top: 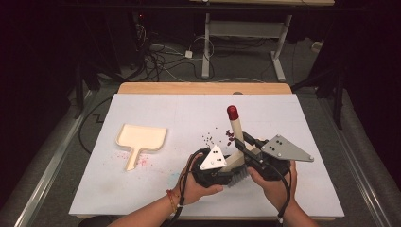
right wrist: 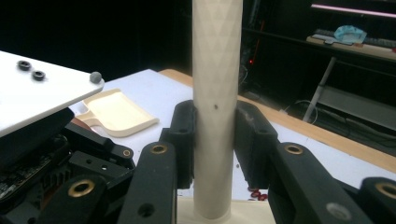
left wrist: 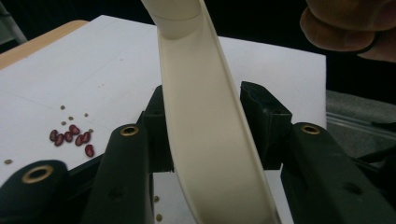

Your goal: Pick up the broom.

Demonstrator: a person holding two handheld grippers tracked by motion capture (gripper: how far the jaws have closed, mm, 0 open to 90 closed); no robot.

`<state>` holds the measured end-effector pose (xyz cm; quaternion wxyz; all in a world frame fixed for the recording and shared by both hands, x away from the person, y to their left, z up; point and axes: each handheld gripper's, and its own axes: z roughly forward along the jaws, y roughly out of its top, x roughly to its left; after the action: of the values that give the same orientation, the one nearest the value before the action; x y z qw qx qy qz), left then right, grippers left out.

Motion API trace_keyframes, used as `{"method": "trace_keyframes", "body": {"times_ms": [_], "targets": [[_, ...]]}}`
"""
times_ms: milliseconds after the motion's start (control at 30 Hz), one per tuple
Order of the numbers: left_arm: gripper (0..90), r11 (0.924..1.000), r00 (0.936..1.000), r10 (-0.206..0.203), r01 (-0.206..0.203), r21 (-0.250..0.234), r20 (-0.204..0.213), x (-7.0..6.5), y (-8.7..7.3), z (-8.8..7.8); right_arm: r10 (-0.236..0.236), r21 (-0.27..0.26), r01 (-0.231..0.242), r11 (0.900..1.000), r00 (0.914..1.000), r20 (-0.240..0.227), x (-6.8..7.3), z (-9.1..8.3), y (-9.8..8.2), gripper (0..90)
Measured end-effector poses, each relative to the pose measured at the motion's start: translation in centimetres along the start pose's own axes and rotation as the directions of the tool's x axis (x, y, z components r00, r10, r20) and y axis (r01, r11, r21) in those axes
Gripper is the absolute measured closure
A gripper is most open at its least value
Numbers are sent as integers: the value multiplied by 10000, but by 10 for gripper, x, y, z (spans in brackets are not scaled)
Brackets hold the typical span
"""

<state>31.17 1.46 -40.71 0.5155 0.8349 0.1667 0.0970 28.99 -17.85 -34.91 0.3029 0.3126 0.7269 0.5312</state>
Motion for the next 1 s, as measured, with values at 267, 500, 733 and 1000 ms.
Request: {"method": "trace_keyframes", "body": {"times_ms": [267, 500, 733, 1000], "targets": [[571, 9999, 9999, -104, 105, -31, 131, 4, -1, -2, 186, -106, -186, 9998, 9998, -6, -2, -1, -2, 703], [650, 9997, 9992, -220, 217, 76, 323, 19, 0, -17, 113, -338, -122, 9994, 9996, -268, -5, -3, -3, 675], [659, 9935, 9936, 992, -1020, 510, 538, 20, 1, -37, -1164, -548, 1065, 9928, 9654, -2334, -15, -6, -4, 559], [659, 9732, 9705, 1905, -2064, 1016, 1476, 23, -9, -50, -1844, 1000, 2700, 9576, 8420, -5070, -37, 6, -20, 419]]}}
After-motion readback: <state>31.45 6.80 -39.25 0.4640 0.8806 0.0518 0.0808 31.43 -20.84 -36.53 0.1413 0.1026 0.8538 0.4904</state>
